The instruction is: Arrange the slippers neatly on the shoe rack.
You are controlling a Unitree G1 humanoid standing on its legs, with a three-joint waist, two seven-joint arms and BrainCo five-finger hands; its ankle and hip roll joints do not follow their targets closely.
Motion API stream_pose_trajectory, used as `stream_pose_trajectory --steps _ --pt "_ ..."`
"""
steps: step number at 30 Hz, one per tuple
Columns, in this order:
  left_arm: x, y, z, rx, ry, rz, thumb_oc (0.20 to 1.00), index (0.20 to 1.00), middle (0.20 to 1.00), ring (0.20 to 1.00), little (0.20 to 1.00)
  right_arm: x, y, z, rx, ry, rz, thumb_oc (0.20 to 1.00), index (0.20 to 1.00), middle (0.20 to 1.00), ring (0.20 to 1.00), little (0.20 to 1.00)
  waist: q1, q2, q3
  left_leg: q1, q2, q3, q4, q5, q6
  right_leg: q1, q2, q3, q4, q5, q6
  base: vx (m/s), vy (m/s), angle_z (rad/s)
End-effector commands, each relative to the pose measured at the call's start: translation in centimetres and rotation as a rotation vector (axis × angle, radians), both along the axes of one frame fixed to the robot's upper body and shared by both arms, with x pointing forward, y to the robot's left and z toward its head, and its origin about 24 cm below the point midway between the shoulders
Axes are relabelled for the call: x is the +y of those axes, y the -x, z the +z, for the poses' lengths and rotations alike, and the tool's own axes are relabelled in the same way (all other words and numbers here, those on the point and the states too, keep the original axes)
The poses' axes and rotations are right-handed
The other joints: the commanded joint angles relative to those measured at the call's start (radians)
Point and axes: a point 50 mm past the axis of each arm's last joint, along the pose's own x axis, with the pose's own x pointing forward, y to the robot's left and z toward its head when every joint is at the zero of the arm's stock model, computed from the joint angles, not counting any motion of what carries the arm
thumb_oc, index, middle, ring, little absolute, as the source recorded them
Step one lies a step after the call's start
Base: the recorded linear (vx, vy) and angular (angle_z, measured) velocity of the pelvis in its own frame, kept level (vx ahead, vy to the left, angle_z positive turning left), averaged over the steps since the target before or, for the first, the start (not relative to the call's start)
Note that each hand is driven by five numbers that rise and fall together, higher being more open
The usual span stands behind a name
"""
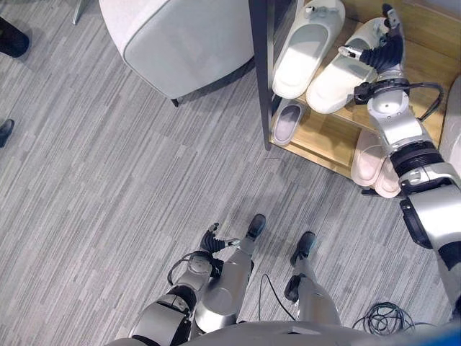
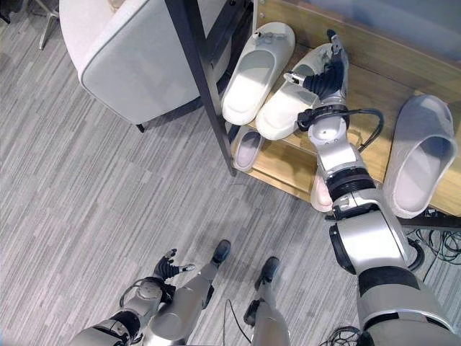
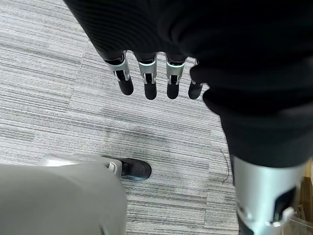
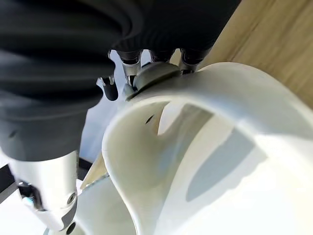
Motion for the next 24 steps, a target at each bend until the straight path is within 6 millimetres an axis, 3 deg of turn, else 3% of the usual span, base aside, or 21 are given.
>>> stream_pose_trajectory --steps 1,8,15,24 --pt "-0.1 2.4 -1.6 0.109 -0.007 0.006 1.0 1.0 1.0 1.0 1.0 0.2 0.5 2.8 -0.127 -0.055 0.035 1.0 1.0 1.0 1.0 1.0 0.02 0.009 0.018 0.016 0.002 -0.024 -0.096 -0.001 -0.11 0.206 -0.014 -0.015 0.006 -0.021 0.034 0.0 0.0 0.0" --pt "0.0 2.4 -1.6 0.109 -0.007 0.009 1.0 1.0 1.0 1.0 1.0 0.6 0.4 2.3 -0.097 -0.02 0.061 1.0 1.0 1.0 1.0 1.0 0.022 0.012 0.017 0.015 0.001 -0.026 -0.096 0.0 -0.111 0.206 -0.015 -0.017 0.006 -0.021 0.034 0.0 0.0 0.0" --pt "0.7 3.6 -2.2 0.141 -0.002 0.05 1.0 1.0 1.0 1.0 1.0 0.2 0.3 3.2 -0.121 -0.039 0.037 1.0 1.0 1.0 1.0 1.0 0.037 0.018 0.013 0.014 0.002 -0.025 -0.096 -0.001 -0.11 0.204 -0.015 -0.013 0.006 -0.024 0.033 0.0 0.0 0.0" --pt "2.6 5.1 -2.6 0.168 0.005 0.174 1.0 1.0 1.0 1.0 1.0 -2.0 0.4 3.6 -0.115 -0.058 -0.057 1.0 1.0 1.0 1.0 1.0 0.081 0.026 0.0 0.008 -0.011 -0.038 -0.096 -0.004 -0.114 0.215 -0.026 -0.041 0.006 -0.03 0.037 0.03 0.011 0.02"
